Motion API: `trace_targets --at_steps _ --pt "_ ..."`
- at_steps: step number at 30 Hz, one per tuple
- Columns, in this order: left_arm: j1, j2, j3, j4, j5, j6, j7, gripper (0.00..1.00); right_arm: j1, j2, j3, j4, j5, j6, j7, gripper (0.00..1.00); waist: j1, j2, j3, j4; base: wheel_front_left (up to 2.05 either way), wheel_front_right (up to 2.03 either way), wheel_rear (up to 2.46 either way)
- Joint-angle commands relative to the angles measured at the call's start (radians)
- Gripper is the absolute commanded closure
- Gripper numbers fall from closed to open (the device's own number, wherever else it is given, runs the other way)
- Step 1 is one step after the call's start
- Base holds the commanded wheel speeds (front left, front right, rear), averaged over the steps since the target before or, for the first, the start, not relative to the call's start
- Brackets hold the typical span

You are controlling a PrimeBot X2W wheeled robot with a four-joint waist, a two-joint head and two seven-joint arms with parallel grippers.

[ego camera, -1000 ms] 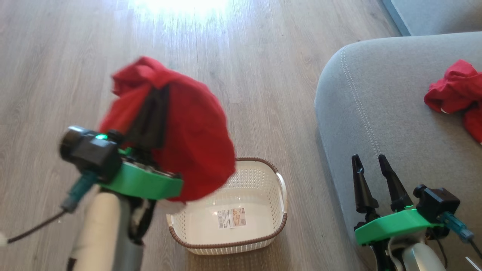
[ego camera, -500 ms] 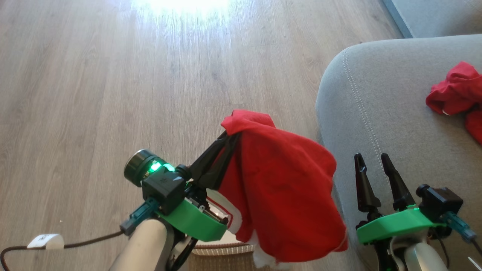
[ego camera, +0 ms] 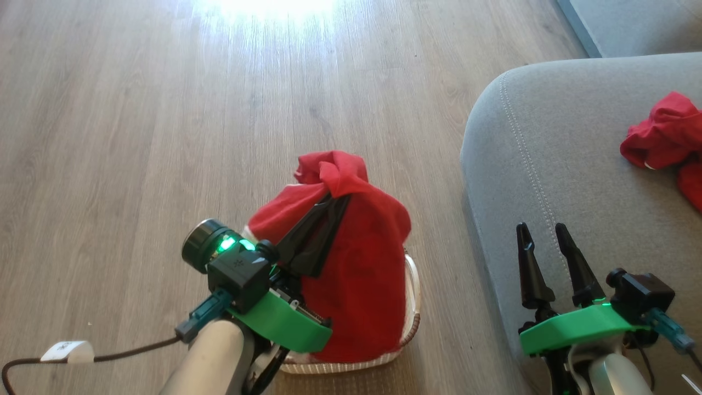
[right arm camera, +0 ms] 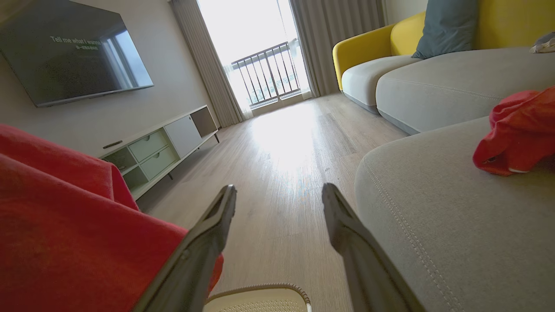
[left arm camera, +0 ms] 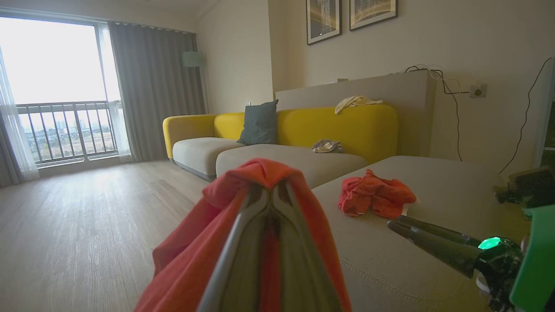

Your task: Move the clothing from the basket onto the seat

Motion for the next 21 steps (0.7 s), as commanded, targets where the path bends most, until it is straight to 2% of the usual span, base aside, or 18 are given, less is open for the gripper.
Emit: trace_targets --at_steps 1,8,14,21 --pt "-0.034 0.005 0.041 -0.031 -0.004 -0.001 -0.005 1.0 -0.017 -0.006 0.019 -0.038 0.001 0.007 -0.006 0.0 0.0001 0.0 -0.001 0.0 0.0 0.0 0.0" --pt "-0.032 0.004 0.053 -0.028 0.002 -0.001 -0.005 1.0 -0.018 -0.006 0.023 -0.043 -0.008 0.007 -0.006 0.0 0.0001 0.0 -0.003 -0.005 0.0 0.0 0.0" --pt "-0.033 0.005 0.061 -0.016 -0.005 -0.001 -0.005 1.0 -0.022 -0.009 0.117 -0.067 -0.034 0.007 -0.006 0.0 0.0001 0.0 0.0 -0.014 0.0 0.0 0.0" --pt "-0.035 0.006 0.061 -0.007 -0.004 -0.001 -0.005 1.0 -0.031 -0.107 0.25 -0.124 -0.03 0.007 -0.006 0.0 0.0001 0.0 0.001 -0.022 0.0 0.0 0.0"
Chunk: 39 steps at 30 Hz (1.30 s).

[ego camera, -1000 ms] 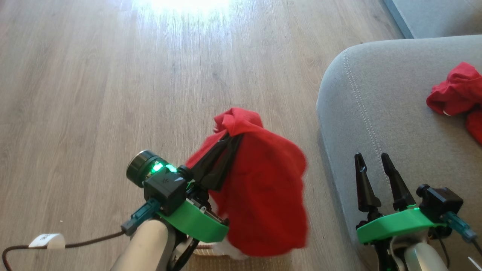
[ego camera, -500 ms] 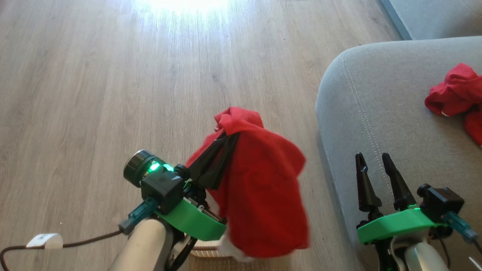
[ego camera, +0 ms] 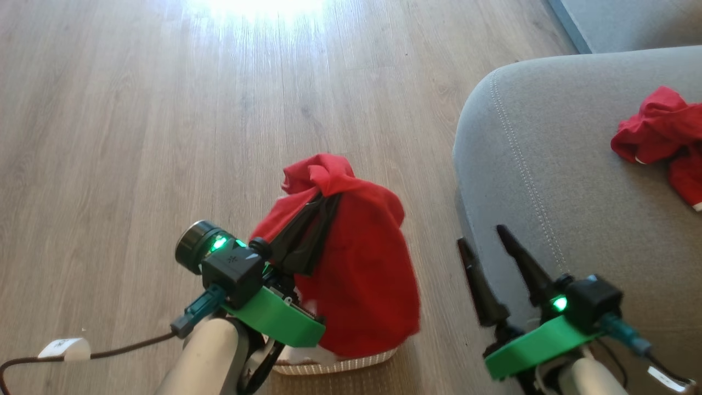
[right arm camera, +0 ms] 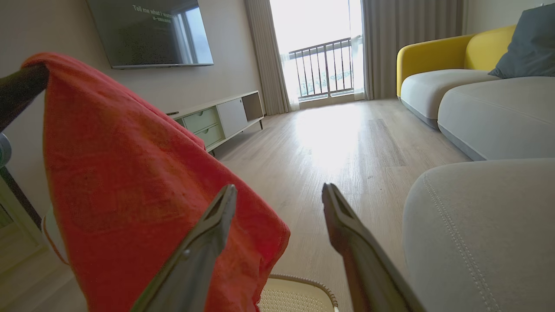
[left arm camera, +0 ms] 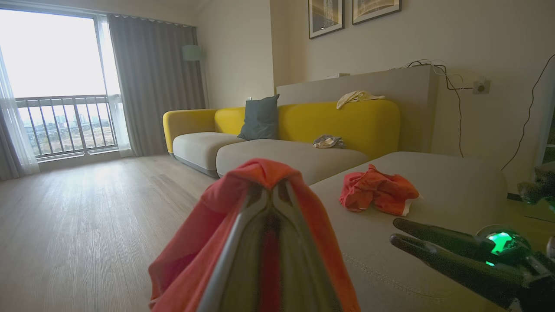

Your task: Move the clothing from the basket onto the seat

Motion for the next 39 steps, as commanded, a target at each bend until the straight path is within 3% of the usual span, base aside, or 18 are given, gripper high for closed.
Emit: trace_targets --at_steps 1,6,15,33,39 --pt "-0.035 0.007 0.038 -0.032 -0.003 -0.001 -0.005 1.0 -0.033 -0.032 0.057 -0.049 0.002 0.007 -0.006 0.0 0.0001 0.0 0.0 -0.002 0.0 0.0 0.0" --pt "-0.039 0.012 0.034 -0.028 0.0 -0.001 -0.005 1.0 -0.056 -0.133 0.198 -0.073 -0.007 0.007 -0.006 0.0 0.0001 0.0 0.0 -0.006 0.0 0.0 0.0" --pt "-0.054 0.022 -0.019 -0.032 0.006 -0.001 -0.005 1.0 -0.094 -0.201 0.299 -0.07 0.035 0.007 -0.006 0.0 0.0001 0.0 -0.001 0.002 0.0 0.0 0.0" --pt "-0.071 0.053 -0.17 -0.054 0.033 -0.001 -0.005 1.0 -0.217 -0.259 0.464 0.053 0.089 0.007 -0.006 0.0 0.0001 0.0 -0.012 0.022 0.0 0.0 0.0" --pt "-0.074 0.055 -0.205 -0.053 0.033 -0.001 -0.005 1.0 -0.266 -0.248 0.525 0.086 0.105 0.007 -0.006 0.0 0.0001 0.0 -0.014 0.023 0.0 0.0 0.0"
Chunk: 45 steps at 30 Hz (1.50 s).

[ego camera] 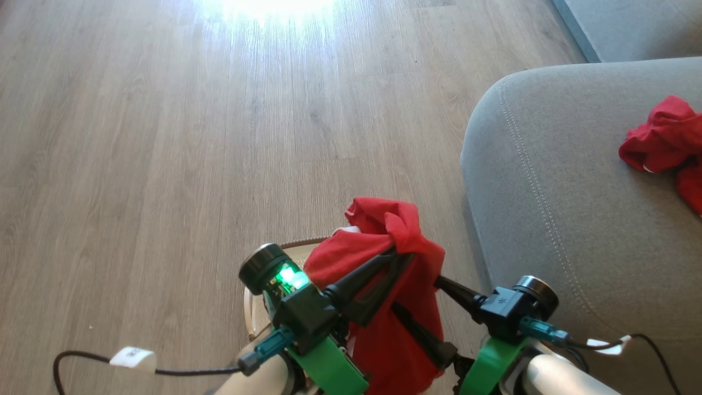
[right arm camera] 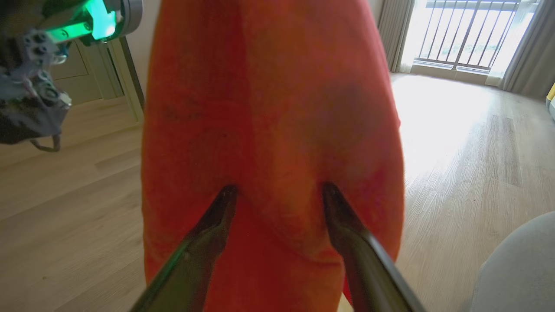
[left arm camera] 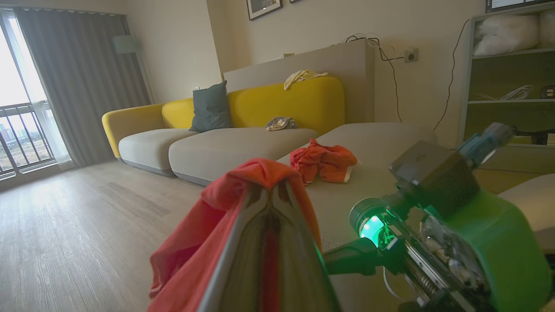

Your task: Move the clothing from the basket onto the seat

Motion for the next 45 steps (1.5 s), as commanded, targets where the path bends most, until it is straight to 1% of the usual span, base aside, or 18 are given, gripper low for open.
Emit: trace_targets --at_steps 1,6,7,8,9,10,11,17,20,21,27,31,32,33,34,35,45 --pt "-0.064 0.005 0.023 -0.039 0.003 -0.001 -0.005 1.0 -0.042 0.002 0.019 -0.015 0.004 0.007 -0.006 0.0 0.0 0.0 0.001 0.001 0.0 0.0 0.0" --pt "-0.076 0.0 0.0 -0.039 0.001 -0.001 -0.005 1.0 -0.069 0.034 0.043 0.013 0.007 0.007 -0.006 0.0 0.0 0.0 0.007 0.01 0.0 0.0 0.0" --pt "-0.078 -0.001 -0.004 -0.039 0.0 -0.001 -0.005 1.0 -0.07 0.043 0.045 0.022 0.015 0.007 -0.006 0.14 0.0 0.0 0.008 0.013 0.0 0.0 0.0" --pt "-0.08 -0.001 -0.009 -0.038 -0.002 -0.001 -0.005 1.0 -0.072 0.05 0.047 0.033 0.02 0.007 -0.006 0.74 0.0 0.0 0.009 0.017 0.0 0.0 0.0" --pt "-0.082 -0.001 -0.012 -0.038 -0.004 -0.001 -0.005 1.0 -0.077 0.058 0.044 0.038 0.021 0.007 -0.006 1.0 0.0 0.0 0.01 0.02 0.0 0.0 0.0" --pt "-0.083 -0.001 -0.015 -0.038 -0.005 -0.001 -0.005 1.0 -0.077 0.066 0.042 0.041 0.027 0.007 -0.006 1.0 0.0 0.0 0.01 0.023 0.0 0.0 0.0" --pt "-0.083 -0.001 -0.014 -0.038 -0.008 -0.001 -0.005 1.0 -0.074 0.084 0.02 0.041 0.036 0.007 -0.006 1.0 0.0 0.0 0.01 0.029 0.0 0.0 0.0" --pt "-0.078 0.001 -0.005 -0.037 -0.011 -0.001 -0.005 1.0 -0.045 0.132 -0.07 0.016 0.033 0.007 -0.006 1.0 0.0 0.0 0.011 0.046 0.0 0.0 0.0" --pt "-0.076 0.002 0.004 -0.033 -0.012 -0.001 -0.005 1.0 -0.03 0.153 -0.13 -0.005 0.008 0.007 -0.006 1.0 0.0 0.0 0.012 0.051 0.0 0.0 0.0" --pt "-0.076 0.002 0.004 -0.033 -0.012 -0.001 -0.005 1.0 -0.03 0.153 -0.13 -0.005 0.008 0.007 -0.006 1.0 0.0 0.0 0.012 0.051 0.0 0.0 0.0" --pt "-0.07 0.0 0.02 -0.027 -0.014 -0.001 -0.005 1.0 0.005 0.198 -0.238 -0.04 -0.011 0.007 -0.006 1.0 0.0 0.0 0.012 0.054 0.0 0.0 0.0" --pt "-0.066 -0.002 0.024 -0.019 -0.017 -0.001 -0.005 1.0 0.025 0.218 -0.282 -0.066 -0.011 0.007 -0.006 1.0 0.0 0.0 0.011 0.055 0.0 0.0 0.0" --pt "-0.066 -0.002 0.025 -0.017 -0.017 -0.001 -0.005 0.88 0.028 0.22 -0.29 -0.071 -0.013 0.007 -0.006 1.0 0.0 0.0 0.011 0.054 0.0 0.0 0.0" --pt "-0.065 -0.003 0.027 -0.016 -0.017 -0.001 -0.005 0.59 0.031 0.223 -0.297 -0.076 -0.015 0.007 -0.006 1.0 0.0 0.0 0.011 0.054 0.0 0.0 0.0" --pt "-0.064 -0.004 0.029 -0.015 -0.016 -0.001 -0.005 0.09 0.033 0.225 -0.303 -0.081 -0.018 0.007 -0.006 1.0 0.0 0.0 0.011 0.054 0.0 0.0 0.0" --pt "-0.064 -0.005 0.032 -0.014 -0.015 -0.001 -0.005 0.0 0.034 0.226 -0.309 -0.086 -0.021 0.007 -0.006 1.0 0.0 0.0 0.011 0.053 0.0 0.0 0.0" --pt "-0.051 -0.01 0.051 0.026 -0.005 -0.001 -0.005 0.0 0.044 0.241 -0.399 -0.113 -0.058 0.007 -0.006 1.0 0.0 0.0 0.008 0.05 0.0 0.0 0.0"
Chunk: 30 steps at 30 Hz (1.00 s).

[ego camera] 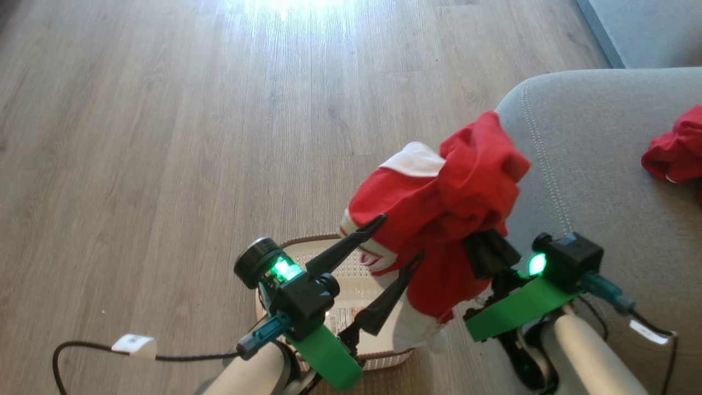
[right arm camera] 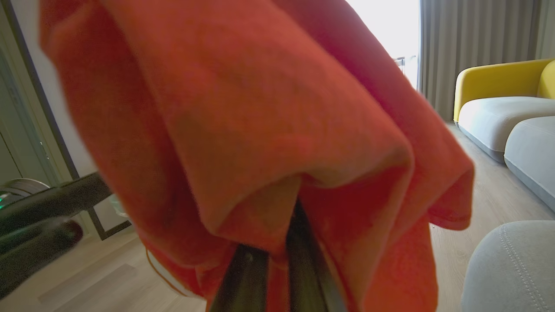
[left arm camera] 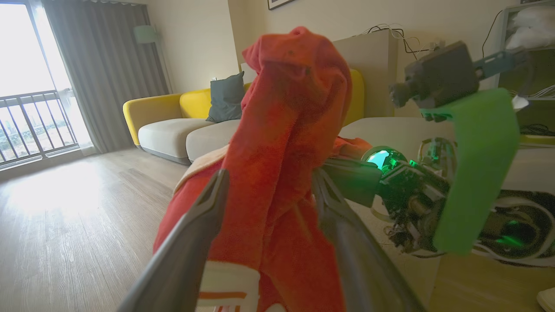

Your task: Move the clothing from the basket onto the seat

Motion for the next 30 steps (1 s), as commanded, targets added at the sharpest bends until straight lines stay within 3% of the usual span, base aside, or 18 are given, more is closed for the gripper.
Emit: trace_targets --at_steps 1,18,30 --pt "-0.024 -0.001 0.041 -0.027 0.005 -0.001 -0.005 0.0 -0.025 0.012 -0.002 -0.044 -0.009 0.007 -0.007 1.0 0.0 0.0 0.0 0.0 0.0 0.0 0.0" --pt "0.041 0.012 0.01 0.124 -0.004 -0.001 -0.005 0.0 0.009 0.009 -0.265 -0.102 -0.112 0.007 -0.007 1.0 0.0 0.0 -0.007 -0.001 0.0 0.0 0.0" --pt "0.074 0.009 -0.011 0.183 -0.022 -0.001 -0.005 0.0 0.075 0.045 -0.441 -0.135 -0.195 0.007 -0.007 1.0 0.0 0.0 -0.002 -0.026 0.0 0.0 0.0"
